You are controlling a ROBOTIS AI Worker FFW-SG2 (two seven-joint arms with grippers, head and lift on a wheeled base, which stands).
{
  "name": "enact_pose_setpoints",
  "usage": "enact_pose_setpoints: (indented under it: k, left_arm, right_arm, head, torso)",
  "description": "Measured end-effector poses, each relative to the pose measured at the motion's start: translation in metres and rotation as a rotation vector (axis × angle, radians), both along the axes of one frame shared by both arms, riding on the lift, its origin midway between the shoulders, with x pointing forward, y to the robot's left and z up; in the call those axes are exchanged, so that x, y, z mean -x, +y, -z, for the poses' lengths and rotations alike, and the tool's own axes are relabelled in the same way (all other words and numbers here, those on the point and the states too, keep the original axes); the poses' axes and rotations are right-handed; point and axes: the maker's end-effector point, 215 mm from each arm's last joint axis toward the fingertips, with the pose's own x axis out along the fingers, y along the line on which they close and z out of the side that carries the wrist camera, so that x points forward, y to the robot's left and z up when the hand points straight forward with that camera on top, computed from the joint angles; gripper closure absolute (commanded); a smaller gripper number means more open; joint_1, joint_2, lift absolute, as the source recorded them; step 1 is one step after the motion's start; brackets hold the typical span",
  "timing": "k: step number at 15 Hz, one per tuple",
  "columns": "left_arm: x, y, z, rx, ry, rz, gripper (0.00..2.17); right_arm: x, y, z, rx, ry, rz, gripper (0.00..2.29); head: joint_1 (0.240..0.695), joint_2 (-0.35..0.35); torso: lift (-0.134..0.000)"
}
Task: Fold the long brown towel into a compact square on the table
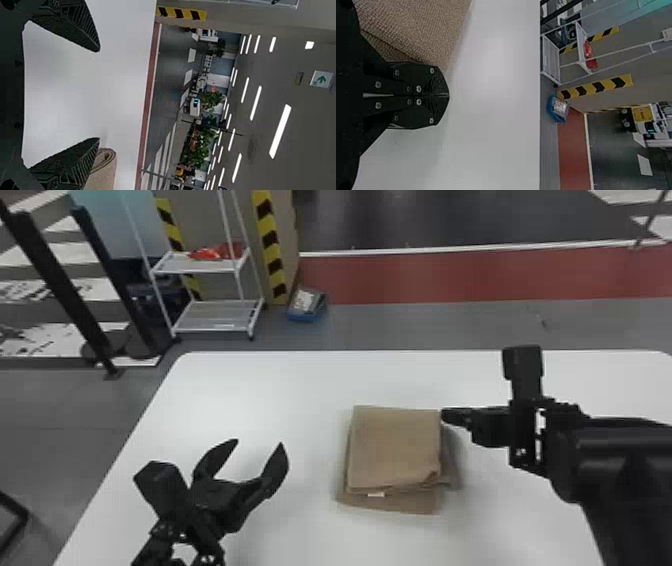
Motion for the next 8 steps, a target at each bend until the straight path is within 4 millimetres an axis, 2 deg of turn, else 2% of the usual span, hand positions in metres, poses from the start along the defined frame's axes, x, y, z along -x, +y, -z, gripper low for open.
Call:
enact_pose_setpoints:
  k: [1,2,3,4,5,8]
  left_arm:
    - [0.000,0.002,-0.002,-0.001,-0.003,0.000,0.08]
    - [-0.001,0.002,-0.004,0.000,-0.007,0.001,0.08]
    - [-0.001,0.002,-0.006,0.000,-0.010,0.002,0.08]
    - [0.000,0.001,-0.008,0.000,-0.011,0.004,0.08]
    - [0.001,-0.001,-0.010,-0.001,-0.012,0.007,0.08]
    - [0.006,-0.004,-0.014,-0.006,-0.011,0.008,0.08]
  right_arm:
    - [0.006,-0.011,-0.009,0.003,-0.032,0.028,1.72]
    - [0.017,-0.023,-0.020,0.016,-0.073,0.063,1.26]
    - [0.031,-0.030,-0.032,0.029,-0.118,0.087,0.50]
    - [0.049,-0.035,-0.049,0.039,-0.181,0.103,0.14]
    - [0.067,-0.038,-0.061,0.046,-0.239,0.115,0.06]
    - [0.120,-0.052,-0.094,0.087,-0.442,0.212,0.07]
  head:
    - [0.695,0.108]
    - [0.695,0.100]
    - [0.695,0.092]
    - [0.695,0.087]
    - [0.695,0.080]
    - [0.695,0.067]
  torso:
    - [-0.124]
    - [-0.124]
    - [-0.124]
    - [-0.124]
    - [-0.124]
    - [-0.124]
